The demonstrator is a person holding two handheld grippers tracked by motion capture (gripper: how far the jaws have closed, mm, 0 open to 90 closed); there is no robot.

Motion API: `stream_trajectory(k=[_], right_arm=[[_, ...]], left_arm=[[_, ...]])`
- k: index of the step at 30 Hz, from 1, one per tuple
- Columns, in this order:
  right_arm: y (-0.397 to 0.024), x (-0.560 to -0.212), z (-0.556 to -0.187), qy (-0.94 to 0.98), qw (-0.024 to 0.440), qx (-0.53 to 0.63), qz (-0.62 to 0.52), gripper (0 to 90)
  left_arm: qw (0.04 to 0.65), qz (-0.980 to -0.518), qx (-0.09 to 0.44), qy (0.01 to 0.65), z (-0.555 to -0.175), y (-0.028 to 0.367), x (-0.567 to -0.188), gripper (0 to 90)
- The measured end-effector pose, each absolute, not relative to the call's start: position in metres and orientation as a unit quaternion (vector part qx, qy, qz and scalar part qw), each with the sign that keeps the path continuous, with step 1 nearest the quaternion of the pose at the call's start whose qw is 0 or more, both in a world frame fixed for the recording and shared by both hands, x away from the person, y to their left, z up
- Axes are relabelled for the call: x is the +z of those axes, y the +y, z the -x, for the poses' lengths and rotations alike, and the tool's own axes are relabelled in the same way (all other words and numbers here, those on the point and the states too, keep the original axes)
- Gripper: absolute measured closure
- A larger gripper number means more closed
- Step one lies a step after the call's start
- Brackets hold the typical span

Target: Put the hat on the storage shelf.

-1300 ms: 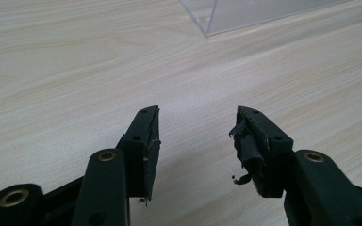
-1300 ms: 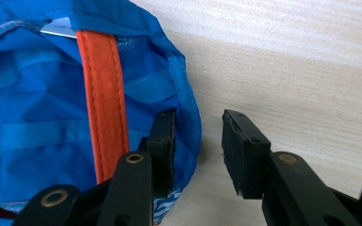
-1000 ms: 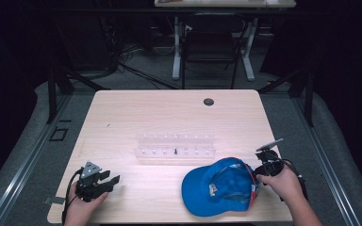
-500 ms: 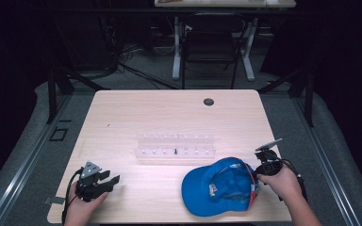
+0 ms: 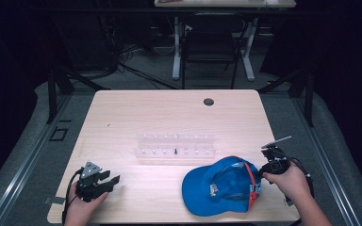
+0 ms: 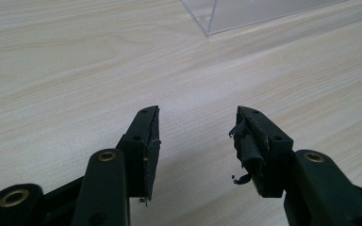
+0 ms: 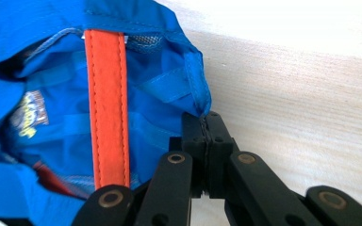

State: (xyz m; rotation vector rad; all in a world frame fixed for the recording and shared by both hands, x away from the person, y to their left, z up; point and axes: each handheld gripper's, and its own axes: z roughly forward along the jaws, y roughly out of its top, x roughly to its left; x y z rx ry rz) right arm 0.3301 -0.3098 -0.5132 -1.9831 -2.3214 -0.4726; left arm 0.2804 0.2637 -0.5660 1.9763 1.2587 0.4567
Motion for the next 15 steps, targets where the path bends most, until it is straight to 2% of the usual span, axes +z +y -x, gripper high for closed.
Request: stream_trajectory(k=[15], right_arm=[[-0.301,-0.468,-0.323,-0.756,0.033,-0.161,0.633,89.9]], left_arm=[[0.368,-0.770,0.178,0.491,-0.280,0.263,-0.566,51.2]])
